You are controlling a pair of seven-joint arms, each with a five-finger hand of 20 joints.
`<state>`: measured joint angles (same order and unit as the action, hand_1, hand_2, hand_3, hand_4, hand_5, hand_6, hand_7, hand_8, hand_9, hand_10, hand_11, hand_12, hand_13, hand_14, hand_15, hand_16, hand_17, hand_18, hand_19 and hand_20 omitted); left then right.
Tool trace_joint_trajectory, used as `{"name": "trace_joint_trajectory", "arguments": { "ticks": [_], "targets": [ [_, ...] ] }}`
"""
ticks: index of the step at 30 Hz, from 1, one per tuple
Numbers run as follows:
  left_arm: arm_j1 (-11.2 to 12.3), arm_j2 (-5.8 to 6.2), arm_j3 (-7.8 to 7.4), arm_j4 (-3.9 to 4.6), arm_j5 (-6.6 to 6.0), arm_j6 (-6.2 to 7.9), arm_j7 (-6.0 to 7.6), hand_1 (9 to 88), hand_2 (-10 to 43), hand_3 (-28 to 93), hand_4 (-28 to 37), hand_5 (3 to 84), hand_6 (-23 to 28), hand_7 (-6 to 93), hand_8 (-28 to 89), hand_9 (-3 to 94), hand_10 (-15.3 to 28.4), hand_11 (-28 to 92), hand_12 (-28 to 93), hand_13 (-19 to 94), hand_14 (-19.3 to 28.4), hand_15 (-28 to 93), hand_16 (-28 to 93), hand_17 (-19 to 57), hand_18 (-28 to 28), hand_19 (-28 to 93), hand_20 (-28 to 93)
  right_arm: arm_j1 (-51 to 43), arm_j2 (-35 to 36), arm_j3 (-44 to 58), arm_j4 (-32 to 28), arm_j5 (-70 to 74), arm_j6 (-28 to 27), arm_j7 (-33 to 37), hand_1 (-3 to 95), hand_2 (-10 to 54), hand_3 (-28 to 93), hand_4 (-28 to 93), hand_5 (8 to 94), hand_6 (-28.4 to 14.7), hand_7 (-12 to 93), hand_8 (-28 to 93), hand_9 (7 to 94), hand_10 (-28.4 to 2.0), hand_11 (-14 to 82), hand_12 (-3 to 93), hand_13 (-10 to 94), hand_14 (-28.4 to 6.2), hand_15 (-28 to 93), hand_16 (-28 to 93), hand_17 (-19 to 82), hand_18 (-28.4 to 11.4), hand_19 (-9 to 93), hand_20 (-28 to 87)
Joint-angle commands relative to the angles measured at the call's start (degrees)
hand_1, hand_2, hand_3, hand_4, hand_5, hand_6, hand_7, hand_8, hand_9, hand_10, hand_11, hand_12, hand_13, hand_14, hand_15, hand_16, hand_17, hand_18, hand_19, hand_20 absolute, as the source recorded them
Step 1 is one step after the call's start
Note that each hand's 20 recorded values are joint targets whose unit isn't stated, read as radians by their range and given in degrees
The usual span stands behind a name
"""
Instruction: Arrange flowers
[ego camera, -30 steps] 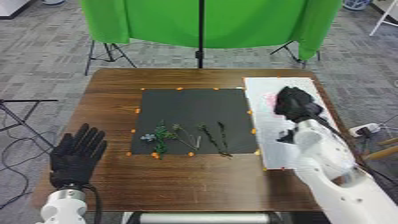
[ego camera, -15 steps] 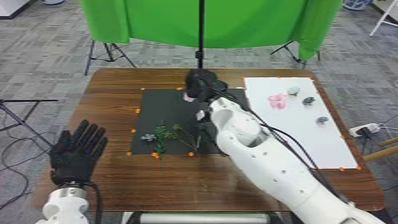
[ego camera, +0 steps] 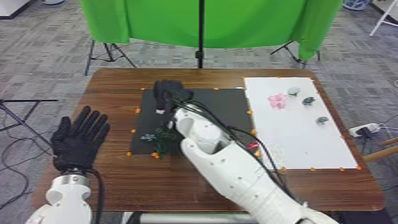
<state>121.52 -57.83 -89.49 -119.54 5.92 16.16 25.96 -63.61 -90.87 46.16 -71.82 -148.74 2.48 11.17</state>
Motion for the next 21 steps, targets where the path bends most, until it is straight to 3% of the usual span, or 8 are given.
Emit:
{"name": "trace_joint_trajectory", "arguments": {
  "ticks": [1,5,9,13,21],
  "targets": [
    [1.0,0.57,-0.58,-0.2,0.05,-0.86,-0.1,22.0,18.2,76,-28.3,42.9,10.3,6.4,-8,36.6,15.4,14,10,27,15.4,24,-4,-8.1,13.9,34,11,-1.5,-0.2,-0.9,0.9,-1.7,1.5,0.5,62.9,-9.5,69,-28,67.3,-0.6,45,-6,75.5,-9.8,25.6,41.3,66,-6.2,49,39,33,-21.5,90,46],
    [0.8,0.34,-0.53,-0.05,0.34,-1.1,-0.35,22.7,18.0,76,-28.3,43.0,10.3,6.3,-8,36.6,15.4,13,10,27,15.4,24,-4,-8.0,13.9,33,11,-1.3,0.3,-1.5,0.0,-1.2,0.5,0.2,62.6,-9.5,69,-28,66.4,-0.6,43,-7,74.3,-9.7,24.7,39.9,65,-6.1,50,39,33,-21.6,90,46],
    [0.7,0.15,-0.54,0.01,0.39,-1.08,-0.53,24.9,16.8,76,-28.3,43.2,10.3,6.3,-8,36.7,15.3,13,10,27,15.3,24,-3,-8.0,13.8,33,11,-1.2,0.4,-1.9,-0.3,-0.2,0.6,1.1,61.8,-9.5,69,-28,66.1,0.5,27,-11,73.9,-9.5,14.4,35.6,64,-6.0,50,38,33,-21.8,89,46],
    [0.8,0.01,-0.67,0.07,0.42,-1.17,-0.55,26.0,16.5,76,-28.3,43.4,10.4,6.3,-8,36.9,15.4,13,10,27,15.3,23,-3,-7.9,13.8,33,11,-0.8,0.7,-1.8,-0.2,0.1,0.6,1.5,61.8,-9.5,69,-28,64.9,0.6,23,-16,69.3,-10.4,18.8,27.2,63,-6.1,51,37,33,-21.7,89,46],
    [0.7,-0.24,-0.66,0.17,0.47,-1.14,-0.9,26.4,16.4,76,-28.3,43.7,10.4,6.6,-8,37.3,15.5,14,10,28,15.3,25,-3,-7.9,13.9,34,11,-0.3,0.5,-1.7,0.2,-0.4,0.1,3.8,61.1,-9.5,69,-28,65.5,0.3,22,-16,67.9,-11.5,20.9,23.5,62,-6.8,53,38,32,-22.3,90,46]
  ]
}}
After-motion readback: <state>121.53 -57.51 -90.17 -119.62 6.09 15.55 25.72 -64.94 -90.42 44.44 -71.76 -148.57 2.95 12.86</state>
